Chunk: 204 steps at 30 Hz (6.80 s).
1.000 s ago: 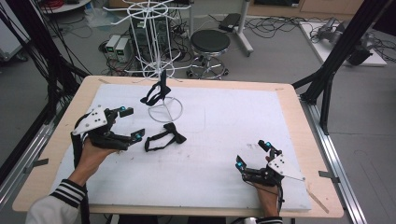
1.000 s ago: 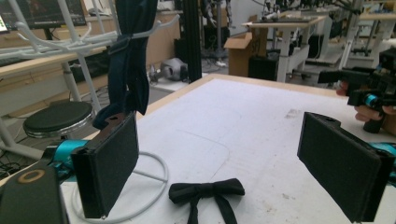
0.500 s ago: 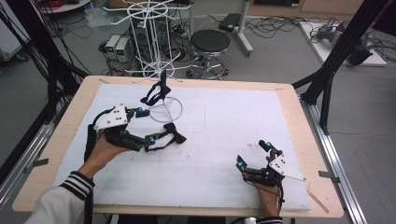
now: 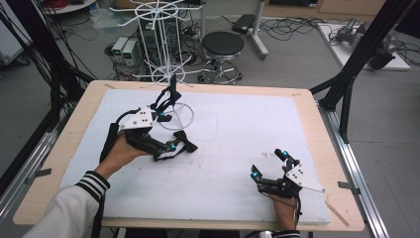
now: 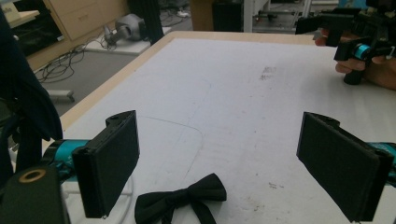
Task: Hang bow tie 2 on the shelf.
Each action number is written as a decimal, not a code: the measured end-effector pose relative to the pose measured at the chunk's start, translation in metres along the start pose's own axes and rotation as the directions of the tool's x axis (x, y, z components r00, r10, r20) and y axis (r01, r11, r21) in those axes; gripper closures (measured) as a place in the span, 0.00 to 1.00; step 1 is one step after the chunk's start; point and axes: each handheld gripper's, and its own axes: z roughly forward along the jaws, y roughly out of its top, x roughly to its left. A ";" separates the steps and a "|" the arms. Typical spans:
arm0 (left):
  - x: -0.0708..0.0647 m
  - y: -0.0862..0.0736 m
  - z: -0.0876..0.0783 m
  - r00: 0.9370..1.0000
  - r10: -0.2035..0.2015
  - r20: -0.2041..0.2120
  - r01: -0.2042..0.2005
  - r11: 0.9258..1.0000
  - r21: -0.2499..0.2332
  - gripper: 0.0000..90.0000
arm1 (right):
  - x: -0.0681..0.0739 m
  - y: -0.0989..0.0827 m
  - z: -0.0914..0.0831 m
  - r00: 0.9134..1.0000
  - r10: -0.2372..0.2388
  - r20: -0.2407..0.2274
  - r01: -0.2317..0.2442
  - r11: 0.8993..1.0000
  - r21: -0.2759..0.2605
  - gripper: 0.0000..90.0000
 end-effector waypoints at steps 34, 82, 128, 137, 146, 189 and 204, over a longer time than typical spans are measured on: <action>0.027 0.014 0.037 0.998 0.060 0.036 -0.066 0.975 0.212 0.16 | 0.000 0.000 0.000 1.000 0.003 -0.002 -0.003 1.000 -0.002 0.01; 0.038 -0.037 0.091 0.986 0.127 0.109 -0.165 0.836 0.524 0.31 | 0.000 0.000 0.000 1.000 0.001 -0.002 -0.001 1.000 -0.003 0.01; 0.032 -0.036 0.100 0.989 0.083 0.126 -0.145 0.758 0.636 0.89 | 0.000 0.000 -0.001 1.000 0.006 0.001 -0.006 1.000 -0.003 0.01; 0.028 -0.033 0.099 0.989 0.094 0.117 -0.147 0.759 0.634 0.91 | 0.000 0.000 -0.001 1.000 0.007 0.001 -0.007 1.000 -0.004 0.01; 0.024 -0.026 0.082 0.993 0.076 0.092 -0.115 0.826 0.552 0.91 | 0.000 0.000 -0.001 1.000 0.004 0.002 -0.004 1.000 -0.008 0.01; 0.021 -0.003 -0.031 0.994 -0.012 -0.108 0.033 0.980 0.197 0.90 | 0.001 0.000 -0.001 1.000 0.005 0.006 -0.005 1.000 -0.004 0.01; 0.030 0.011 -0.073 0.979 -0.061 -0.192 0.064 0.998 0.010 0.90 | 0.001 0.000 -0.001 1.000 -0.001 0.004 0.001 1.000 -0.006 0.01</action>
